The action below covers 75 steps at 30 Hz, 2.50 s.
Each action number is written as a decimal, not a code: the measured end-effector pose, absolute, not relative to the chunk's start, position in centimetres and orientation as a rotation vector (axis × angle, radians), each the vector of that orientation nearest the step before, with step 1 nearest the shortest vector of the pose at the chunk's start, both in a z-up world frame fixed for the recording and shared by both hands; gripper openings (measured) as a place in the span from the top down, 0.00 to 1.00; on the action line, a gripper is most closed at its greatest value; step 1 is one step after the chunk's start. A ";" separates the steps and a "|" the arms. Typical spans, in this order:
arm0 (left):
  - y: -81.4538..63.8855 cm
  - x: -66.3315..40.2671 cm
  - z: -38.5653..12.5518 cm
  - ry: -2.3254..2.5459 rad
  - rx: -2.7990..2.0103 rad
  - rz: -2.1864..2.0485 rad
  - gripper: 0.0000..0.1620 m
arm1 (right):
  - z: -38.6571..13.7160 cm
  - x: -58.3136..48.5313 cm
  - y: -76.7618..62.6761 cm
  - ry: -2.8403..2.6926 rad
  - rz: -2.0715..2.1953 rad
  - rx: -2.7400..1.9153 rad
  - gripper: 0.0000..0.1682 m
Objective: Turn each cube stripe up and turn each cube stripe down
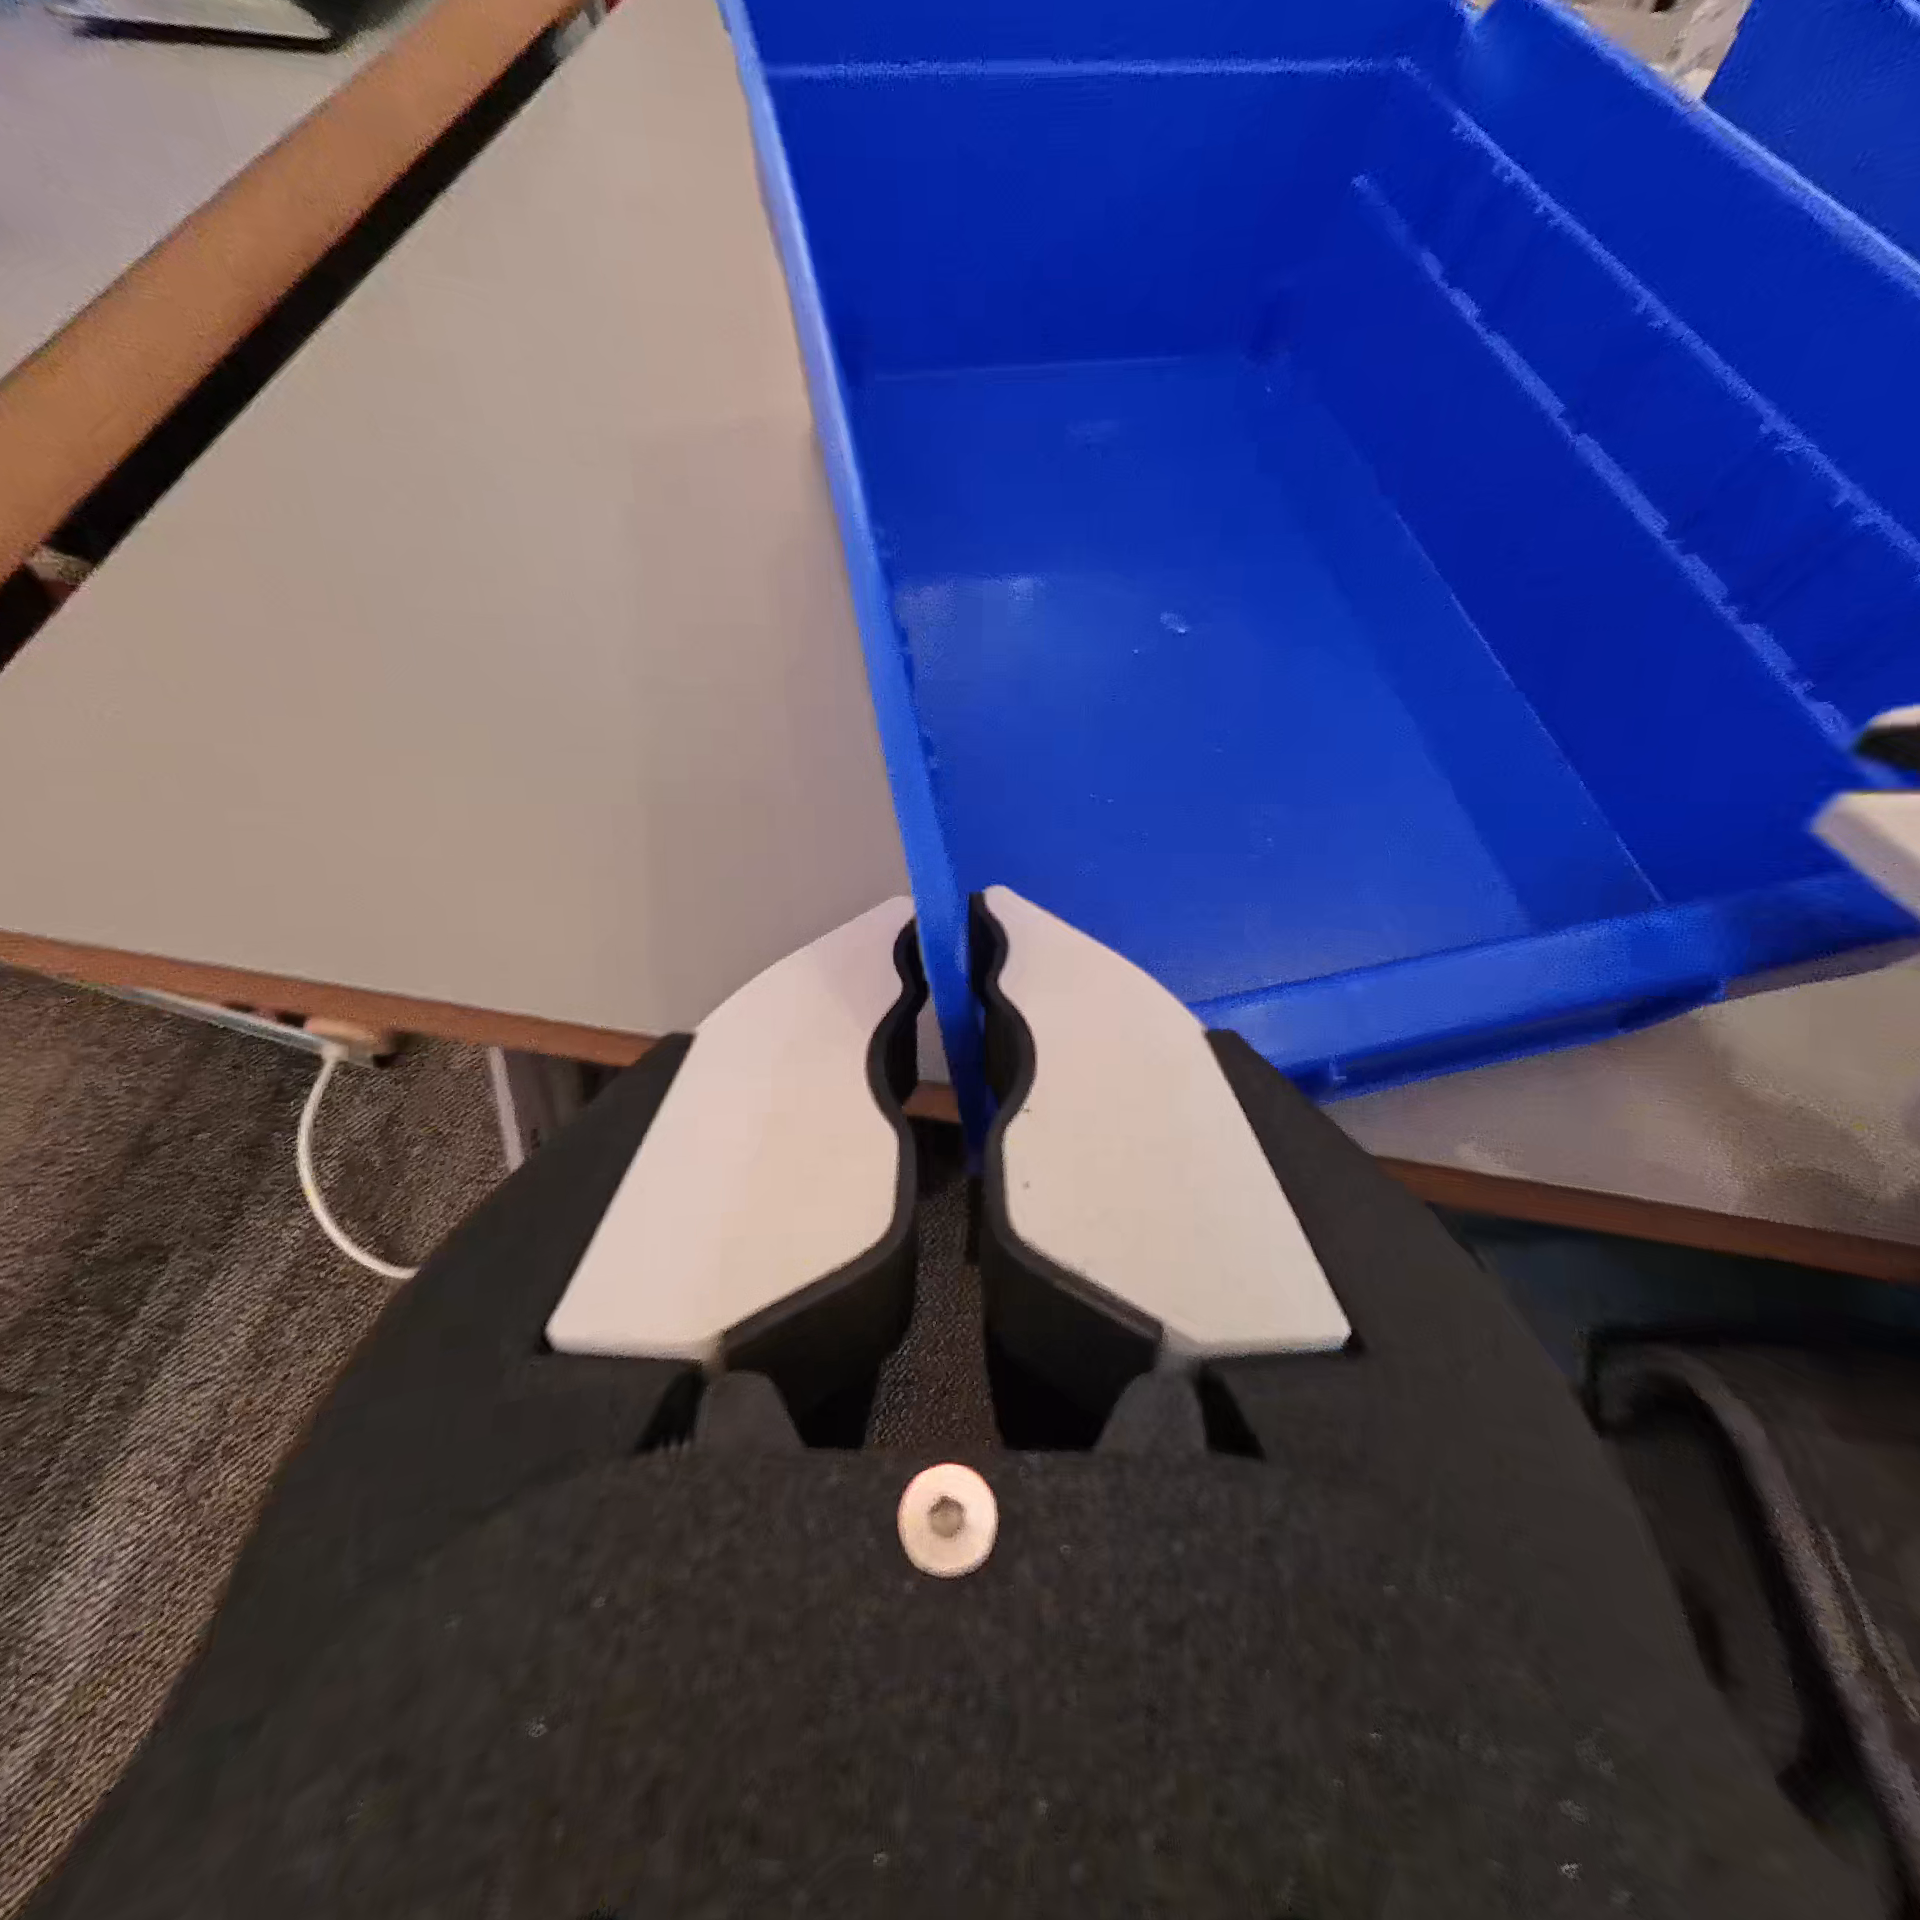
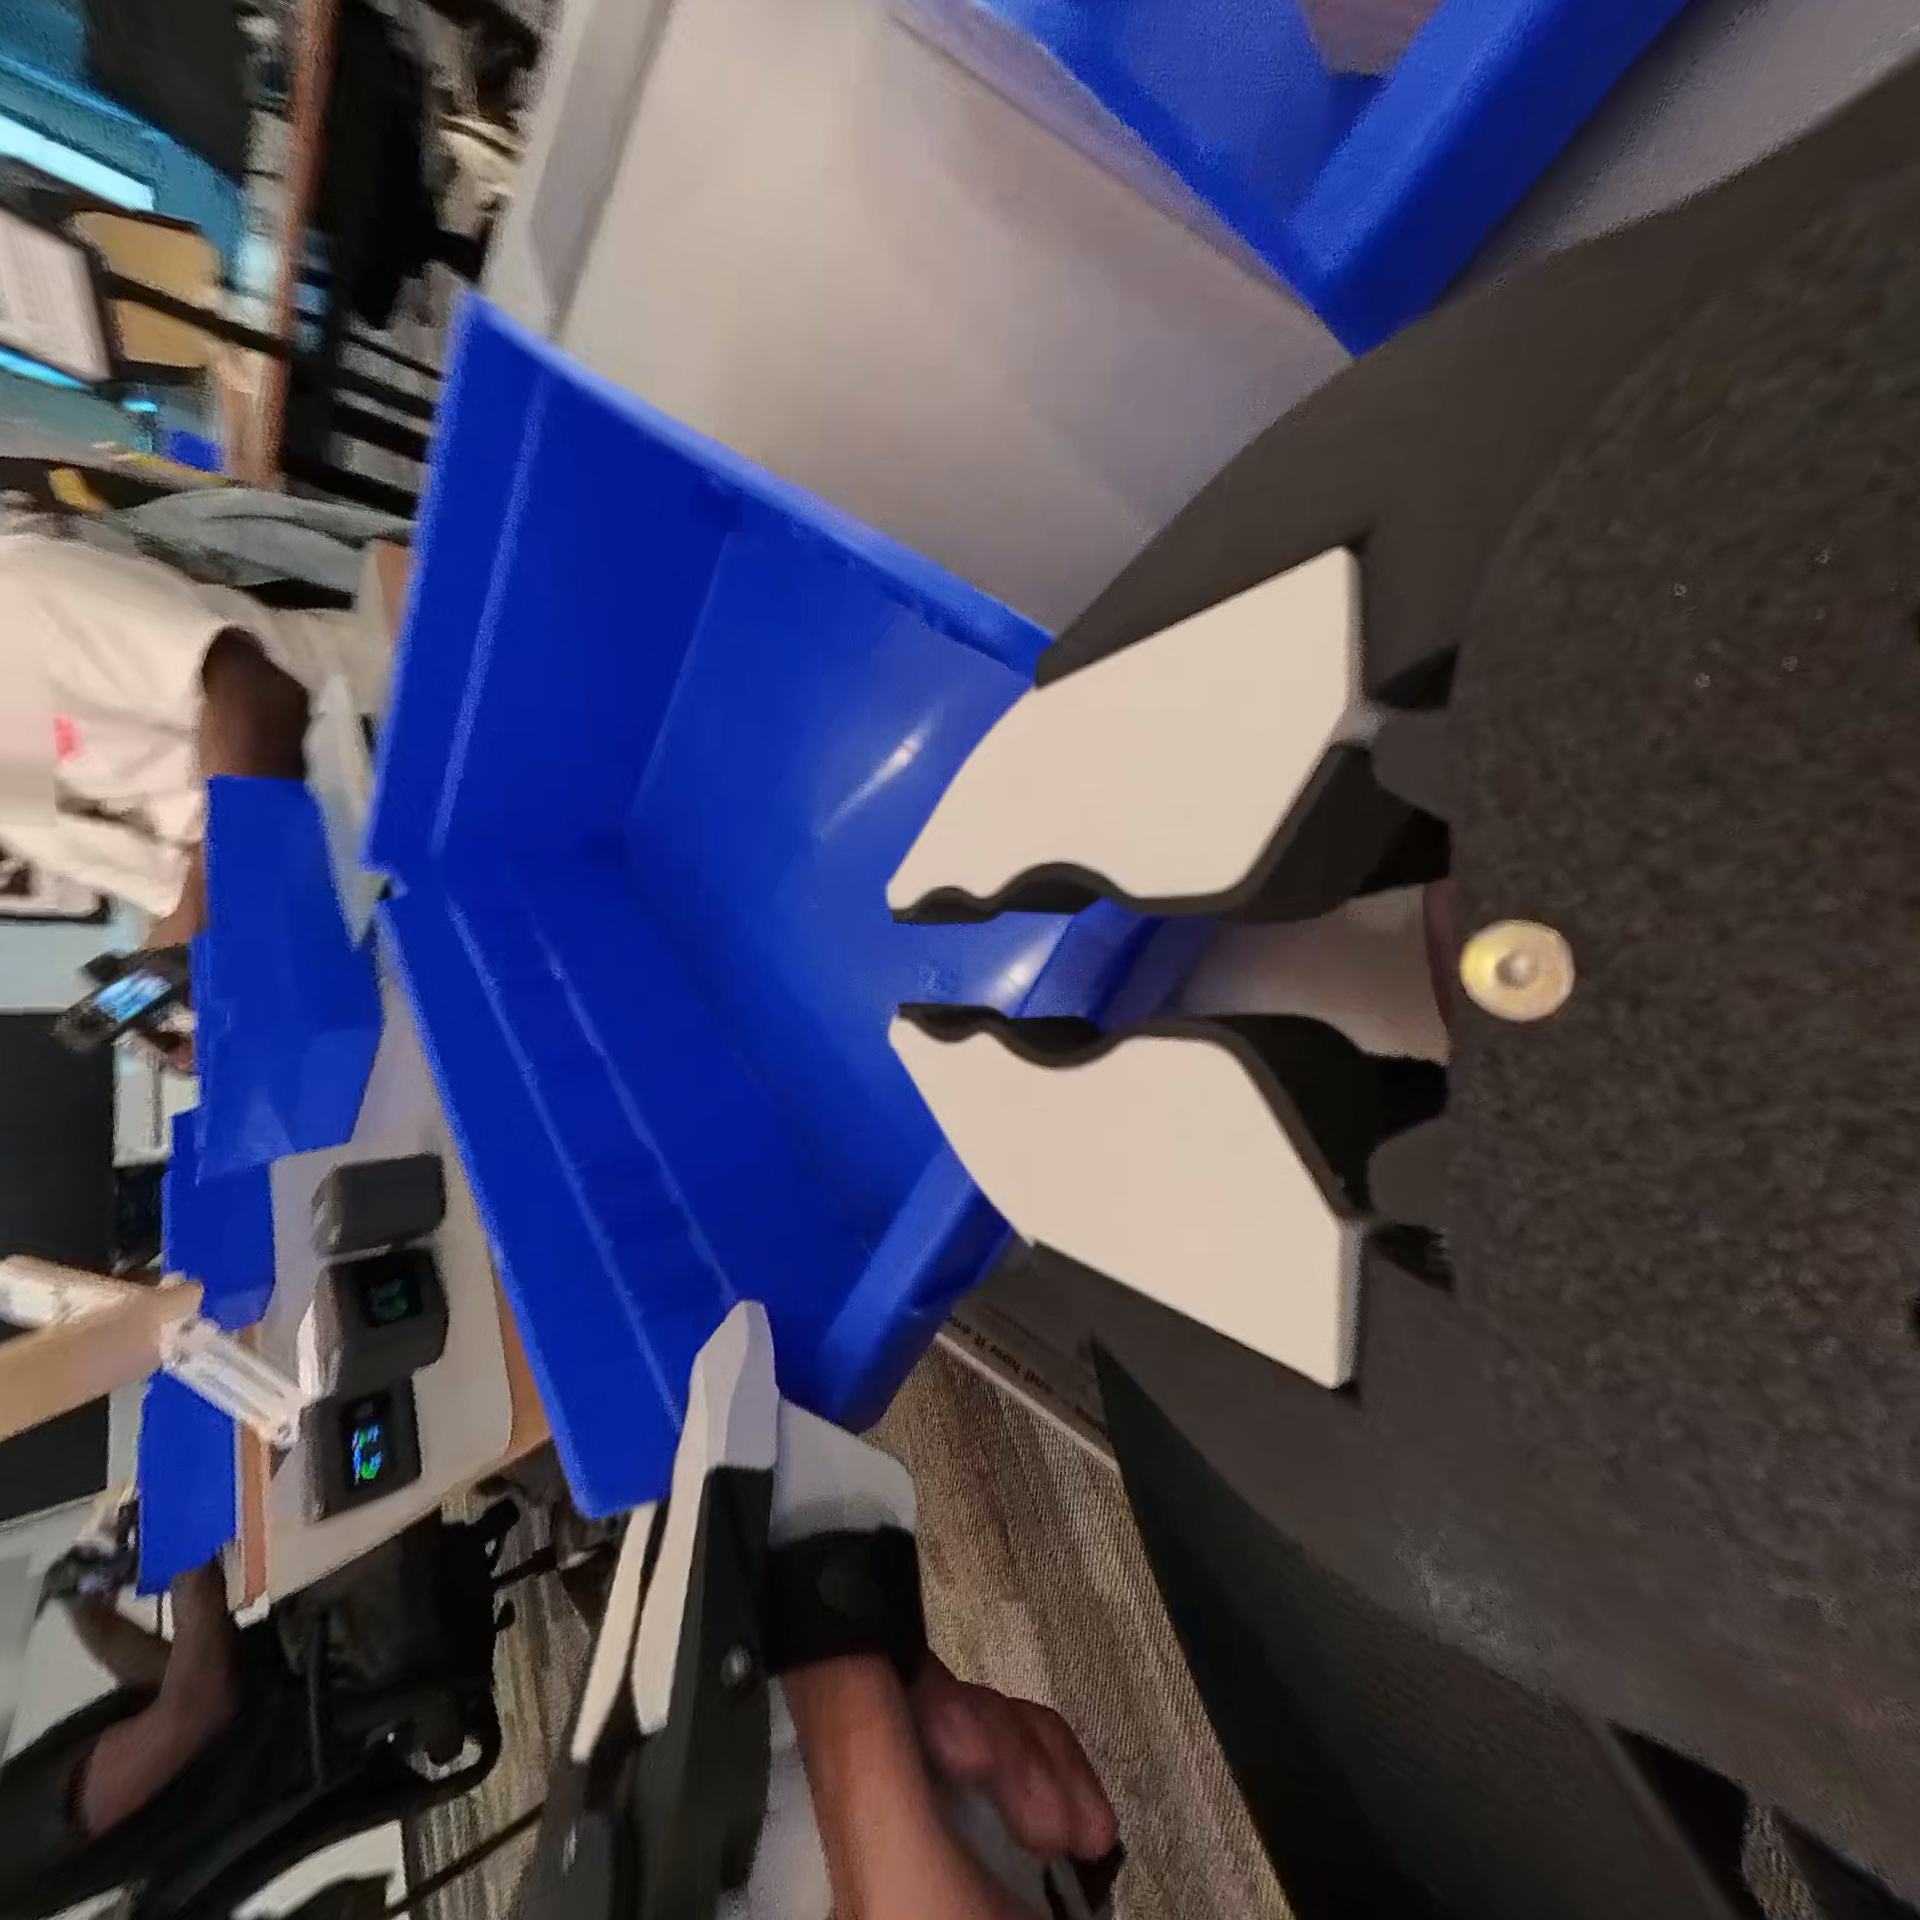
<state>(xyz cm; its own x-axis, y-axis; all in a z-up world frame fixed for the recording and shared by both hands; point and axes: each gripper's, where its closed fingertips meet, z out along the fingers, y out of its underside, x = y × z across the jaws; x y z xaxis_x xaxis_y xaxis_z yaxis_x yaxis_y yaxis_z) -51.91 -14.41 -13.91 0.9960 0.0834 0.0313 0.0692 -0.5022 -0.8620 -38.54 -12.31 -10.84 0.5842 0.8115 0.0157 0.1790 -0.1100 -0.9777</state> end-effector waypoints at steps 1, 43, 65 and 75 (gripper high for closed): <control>-14.7 -52.2 -13.9 -0.111 -2.098 0.016 0.97 | -10.1 -38.4 -12.9 -0.869 0.627 -1.572 0.89; -0.9 -4.8 1.2 0.577 -1.760 -0.272 0.97 | 6.0 13.1 -4.3 -0.024 -0.143 -1.752 0.97; -1.1 8.9 -12.5 0.776 -1.981 -0.557 0.72 | -11.5 28.3 0.2 0.108 0.007 -1.957 0.93; -3.6 -17.0 -1.6 0.494 -1.790 -0.474 0.65 | 1.4 11.9 -0.7 -0.298 -0.125 -1.688 0.70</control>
<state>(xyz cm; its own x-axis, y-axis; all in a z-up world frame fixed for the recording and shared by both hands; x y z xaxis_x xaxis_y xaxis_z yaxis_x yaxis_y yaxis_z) -16.98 -3.64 -1.64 0.8290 -0.5552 0.0669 -0.0898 -0.2502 -0.9640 11.88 -0.73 1.40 0.9593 0.1234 0.2540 0.2678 -0.1125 -0.9569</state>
